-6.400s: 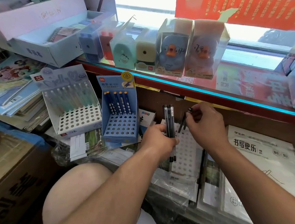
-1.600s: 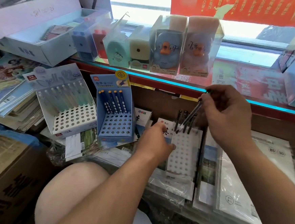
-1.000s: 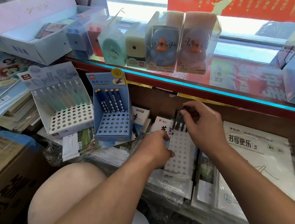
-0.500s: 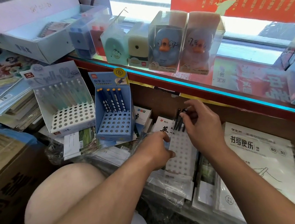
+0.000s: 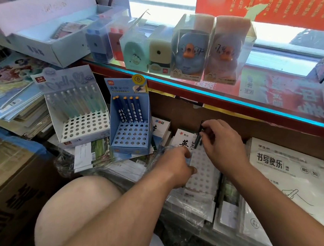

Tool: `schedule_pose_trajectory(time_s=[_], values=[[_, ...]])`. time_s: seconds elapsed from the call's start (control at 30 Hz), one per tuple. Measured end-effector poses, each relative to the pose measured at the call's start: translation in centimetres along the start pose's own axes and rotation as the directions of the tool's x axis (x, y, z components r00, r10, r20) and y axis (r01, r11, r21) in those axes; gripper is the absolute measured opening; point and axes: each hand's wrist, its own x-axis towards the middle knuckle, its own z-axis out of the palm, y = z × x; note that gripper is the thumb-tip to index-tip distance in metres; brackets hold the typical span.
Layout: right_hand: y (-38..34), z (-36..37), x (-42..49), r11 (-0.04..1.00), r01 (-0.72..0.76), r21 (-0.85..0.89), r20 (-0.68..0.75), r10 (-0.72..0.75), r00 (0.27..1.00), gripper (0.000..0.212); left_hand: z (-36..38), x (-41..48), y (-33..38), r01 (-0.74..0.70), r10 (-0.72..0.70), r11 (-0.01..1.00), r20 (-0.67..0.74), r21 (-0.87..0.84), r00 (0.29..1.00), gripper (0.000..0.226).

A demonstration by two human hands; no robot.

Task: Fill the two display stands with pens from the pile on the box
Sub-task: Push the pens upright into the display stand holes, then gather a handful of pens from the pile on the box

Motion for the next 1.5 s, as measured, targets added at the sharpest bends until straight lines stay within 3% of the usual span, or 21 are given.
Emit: schedule_pose_trajectory(time_s=[0.1, 0.23, 0.43, 0.5, 0.67, 0.8, 0.93, 1.13, 1.2, 1.37, 1.5], values=[[-0.1, -0.5, -0.5, 0.995, -0.047, 0.091, -0.013, 0.049, 0.999, 0.033, 0.0, -0.3, 0.0, -0.006, 0.006, 0.999, -0.004, 0.044, 1.000, 0.046], [-1.4, -1.5, -1.1, 0.995, -0.023, 0.093, 0.008, 0.022, 1.000, 0.023, -1.1, -1.0, 0.2, 0.012, -0.010, 0.999, -0.057, 0.034, 0.998, 0.043], [-6.0, -2.7, -0.6, 0.990, 0.097, 0.102, 0.173, -0.114, 0.978, 0.022, -6.8, -2.4, -0.4, 0.041, -0.077, 0.993, -0.342, -0.111, 0.936, 0.017], [-8.2, -2.5, 0.0, 0.980, 0.166, 0.110, 0.238, -0.189, 0.953, 0.023, -9.4, -3.2, -1.1, 0.037, -0.111, 0.984, -0.440, -0.173, 0.891, 0.020], [-14.8, 0.3, 1.9, 0.929, 0.346, 0.130, 0.358, -0.369, 0.858, 0.026, -16.6, -7.9, -5.3, 0.049, -0.139, 0.984, -0.576, -0.169, 0.806, 0.025], [-21.8, 3.9, 3.2, 0.864, 0.469, 0.182, 0.463, -0.496, 0.735, 0.032, -21.9, -14.4, -11.8, 0.157, -0.220, 0.976, -0.636, -0.154, 0.740, 0.032], [-29.7, 8.4, 3.3, 0.777, 0.566, 0.275, 0.519, -0.616, 0.593, 0.031, -25.3, -21.6, -19.2, 0.248, -0.374, 0.927, -0.665, -0.281, 0.647, 0.026], [-40.3, 15.5, 2.1, 0.707, 0.594, 0.384, 0.630, -0.671, 0.392, 0.028, -26.0, -29.0, -28.9, 0.357, -0.554, 0.833, -0.640, -0.423, 0.533, 0.040], [-42.8, 17.6, 1.3, 0.699, 0.597, 0.394, 0.640, -0.675, 0.368, 0.031, -25.6, -30.4, -31.3, 0.374, -0.580, 0.815, -0.642, -0.443, 0.502, 0.042], [-46.7, 22.3, -1.0, 0.684, 0.603, 0.411, 0.661, -0.679, 0.320, 0.028, -24.3, -31.9, -35.2, 0.423, -0.599, 0.800, -0.620, -0.426, 0.507, 0.042], [-47.8, 24.8, -2.2, 0.610, 0.721, 0.329, 0.611, -0.720, 0.330, 0.025, -23.5, -32.2, -37.3, 0.448, -0.580, 0.809, -0.643, -0.382, 0.499, 0.042]])
